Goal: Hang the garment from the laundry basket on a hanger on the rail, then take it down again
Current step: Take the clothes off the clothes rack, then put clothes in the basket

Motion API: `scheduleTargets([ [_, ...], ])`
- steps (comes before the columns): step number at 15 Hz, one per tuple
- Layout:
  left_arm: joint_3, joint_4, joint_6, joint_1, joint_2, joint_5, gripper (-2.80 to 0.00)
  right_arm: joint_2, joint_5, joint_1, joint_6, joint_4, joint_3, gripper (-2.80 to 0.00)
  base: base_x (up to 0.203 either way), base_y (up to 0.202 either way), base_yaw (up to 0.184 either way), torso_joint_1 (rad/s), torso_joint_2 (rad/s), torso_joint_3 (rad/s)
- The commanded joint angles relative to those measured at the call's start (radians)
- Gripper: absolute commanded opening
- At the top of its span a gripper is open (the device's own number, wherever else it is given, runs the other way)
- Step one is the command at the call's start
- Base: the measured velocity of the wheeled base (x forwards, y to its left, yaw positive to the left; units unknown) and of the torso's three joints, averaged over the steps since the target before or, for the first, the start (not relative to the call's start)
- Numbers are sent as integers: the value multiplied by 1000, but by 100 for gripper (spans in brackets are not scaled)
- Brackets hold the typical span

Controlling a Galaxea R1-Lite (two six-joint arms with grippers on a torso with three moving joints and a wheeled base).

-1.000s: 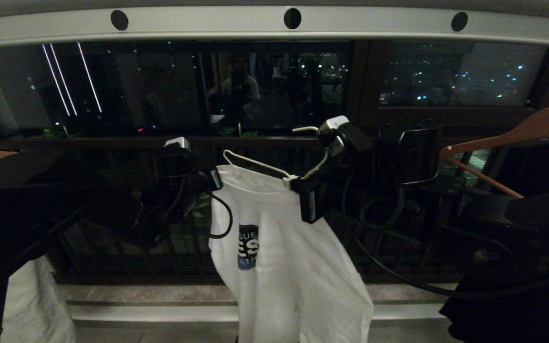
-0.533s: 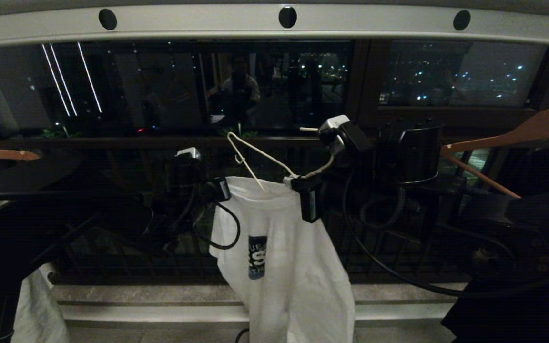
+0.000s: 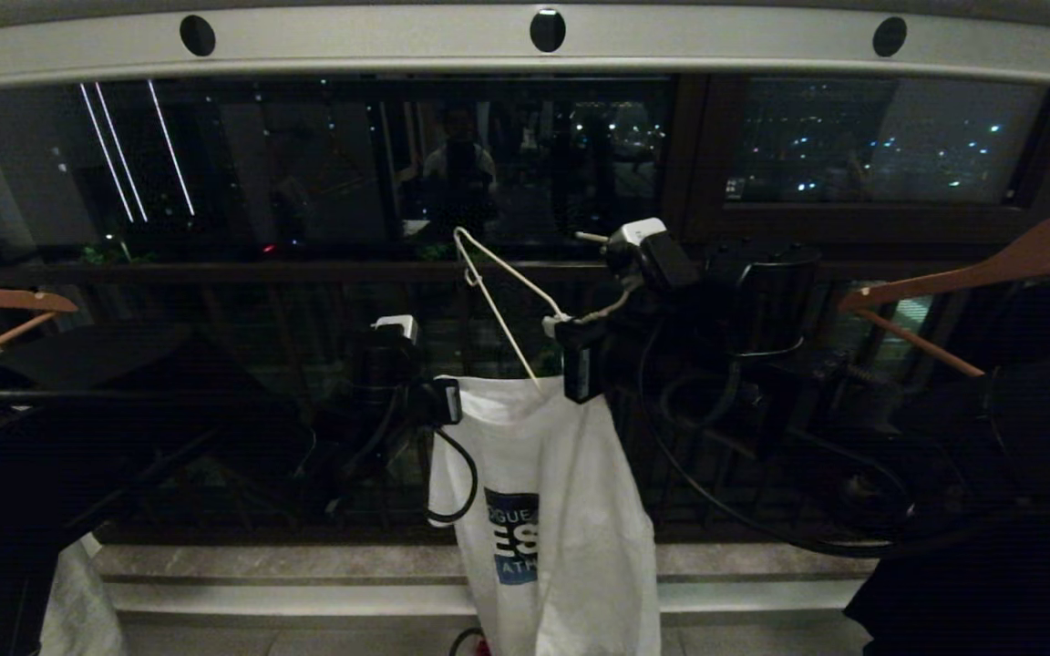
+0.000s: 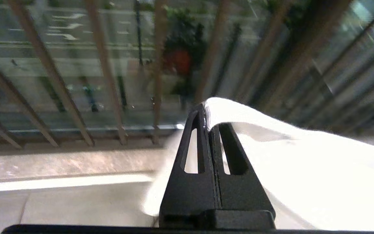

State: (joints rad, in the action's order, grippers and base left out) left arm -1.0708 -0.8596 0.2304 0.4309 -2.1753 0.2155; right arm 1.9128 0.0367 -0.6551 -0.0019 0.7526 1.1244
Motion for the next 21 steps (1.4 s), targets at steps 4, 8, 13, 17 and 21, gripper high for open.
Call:
scheduleTargets([
  [4, 38, -7, -1, 55, 4, 1, -280, 128, 44, 8, -1, 191, 20, -280, 0, 0, 0, 0, 0, 0],
  [8, 37, -6, 1, 71, -28, 1, -280, 135, 54, 28, -3, 194, 37, -280, 0, 0, 0, 0, 0, 0],
  [13, 37, -6, -19, 83, -62, 1, -280, 135, 65, 55, -6, 194, 50, -280, 0, 0, 0, 0, 0, 0],
  [17, 35, -7, -54, 87, -128, 1, -280, 134, 106, 91, -7, 194, 86, -280, 0, 0, 0, 0, 0, 0],
  [21, 26, -9, -57, 154, -203, 3, -280, 129, 111, 93, -16, 194, 87, -280, 0, 0, 0, 0, 0, 0],
])
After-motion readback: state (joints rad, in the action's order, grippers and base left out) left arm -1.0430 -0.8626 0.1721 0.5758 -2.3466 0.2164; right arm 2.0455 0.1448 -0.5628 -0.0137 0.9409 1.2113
